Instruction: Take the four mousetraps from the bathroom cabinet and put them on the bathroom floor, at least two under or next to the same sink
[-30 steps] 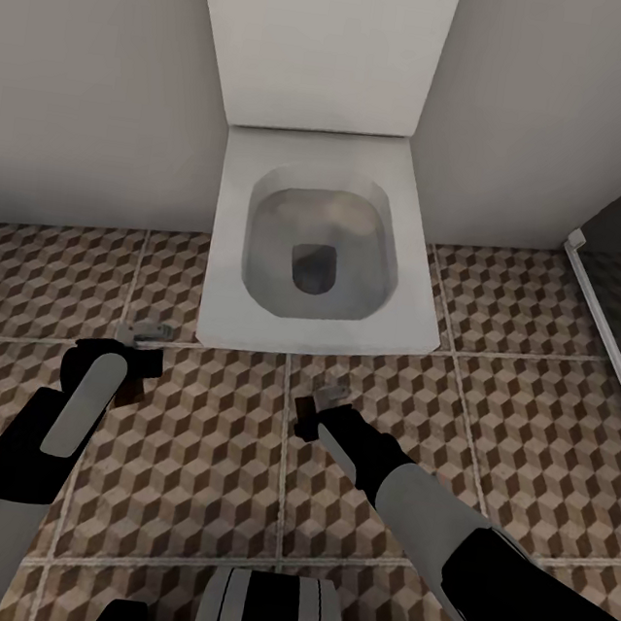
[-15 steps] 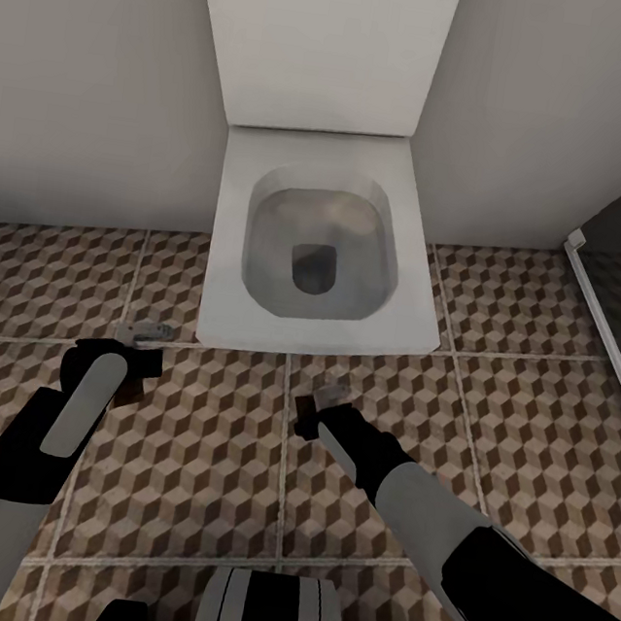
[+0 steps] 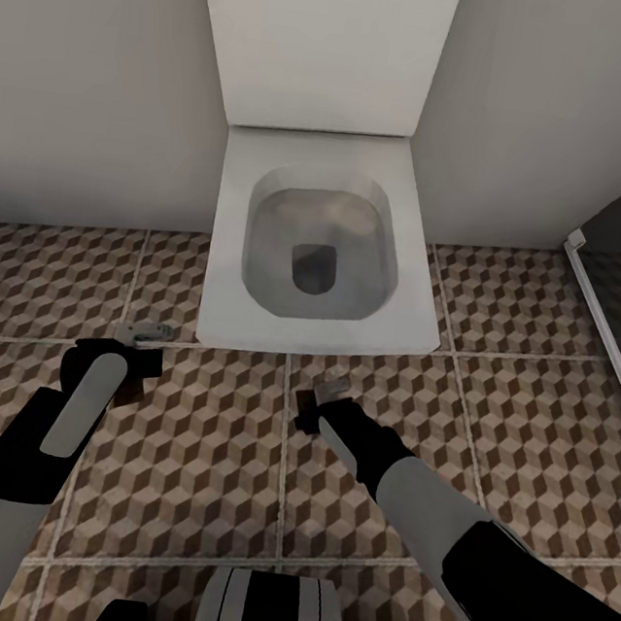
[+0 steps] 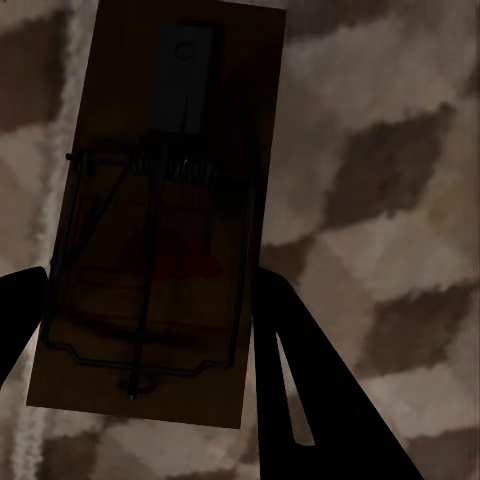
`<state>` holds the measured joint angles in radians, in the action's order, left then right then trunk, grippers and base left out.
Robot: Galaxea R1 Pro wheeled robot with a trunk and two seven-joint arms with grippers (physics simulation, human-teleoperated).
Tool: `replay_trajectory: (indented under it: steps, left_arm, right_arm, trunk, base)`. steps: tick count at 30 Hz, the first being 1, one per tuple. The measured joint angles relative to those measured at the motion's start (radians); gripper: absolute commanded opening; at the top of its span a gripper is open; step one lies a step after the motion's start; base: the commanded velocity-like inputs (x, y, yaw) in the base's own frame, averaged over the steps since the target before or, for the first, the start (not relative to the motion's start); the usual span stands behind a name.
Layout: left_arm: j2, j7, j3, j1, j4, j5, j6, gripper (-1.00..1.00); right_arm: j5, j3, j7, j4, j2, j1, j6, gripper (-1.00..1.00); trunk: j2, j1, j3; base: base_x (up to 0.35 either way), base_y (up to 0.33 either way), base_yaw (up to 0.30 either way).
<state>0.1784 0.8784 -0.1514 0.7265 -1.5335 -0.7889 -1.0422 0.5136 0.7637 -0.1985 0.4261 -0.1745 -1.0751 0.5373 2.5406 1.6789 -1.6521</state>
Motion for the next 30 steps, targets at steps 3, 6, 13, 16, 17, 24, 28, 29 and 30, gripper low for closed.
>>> replay_trajectory:
  steps: [3, 6, 13, 16, 17, 24, 28, 29, 30]
  left_arm:
    - [0.0, 0.0, 0.0, 0.0, -0.001, 0.0, 0.0, -1.0]
    - [0.0, 0.0, 0.0, 0.0, -0.001, 0.0, 0.0, -1.0]
    - [-0.001, 0.0, 0.0, 0.0, -0.002, 0.0, 0.0, -1.0]
    - [-0.001, 0.0, 0.0, 0.0, -0.002, 0.0, 0.0, -1.0]
    - [-0.001, 0.0, 0.0, 0.0, -0.002, 0.0, 0.0, -1.0]
    - [-0.001, 0.0, 0.0, 0.0, -0.002, 0.0, 0.0, -1.0]
    - [-0.001, 0.0, 0.0, 0.0, -0.002, 0.0, 0.0, -1.0]
    - [-0.001, 0.0, 0.0, 0.0, -0.002, 0.0, 0.0, -1.0]
    - [-0.001, 0.0, 0.0, 0.0, -0.002, 0.0, 0.0, -1.0]
  right_arm:
    - [0.0, 0.0, 0.0, 0.0, 0.0, -0.002, 0.001, -1.0]
    - [0.0, 0.0, 0.0, 0.0, 0.0, -0.004, 0.001, -1.0]
    - [0.001, 0.0, 0.0, -0.001, 0.0, -0.005, 0.001, -1.0]
    - [0.001, 0.0, 0.0, -0.001, 0.0, -0.005, 0.001, -1.0]
    - [0.0, 0.0, 0.0, -0.001, 0.0, -0.005, 0.001, -1.0]
    - [0.0, 0.0, 0.0, -0.002, 0.0, -0.005, 0.001, -1.0]
    - [0.0, 0.0, 0.0, -0.002, 0.0, -0.005, 0.001, -1.0]
    - [0.0, 0.0, 0.0, -0.002, 0.0, -0.005, 0.001, -1.0]
    - [0.0, 0.0, 0.0, -0.002, 0.0, -0.005, 0.001, -1.0]
  trunk:
    - [0.0, 0.0, 0.0]
    - [0.0, 0.0, 0.0]
    - [0.0, 0.0, 0.0]
    - [0.0, 0.0, 0.0]
    - [0.0, 0.0, 0.0]
    - [0.0, 0.0, 0.0]
    - [0.0, 0.0, 0.0]
    - [0.0, 0.0, 0.0]
    - [0.0, 0.0, 0.0]
  base:
    - [0.0, 0.0, 0.0]
    - [0.0, 0.0, 0.0]
    - [0.027, 0.007, 0.0]
    - [0.099, 0.028, 0.0]
    - [0.065, 0.017, 0.0]
    - [0.029, 0.008, 0.0]
    - [0.007, 0.002, 0.0]
    - [0.004, 0.001, 0.0]
    - [0.004, 0.001, 0.0]
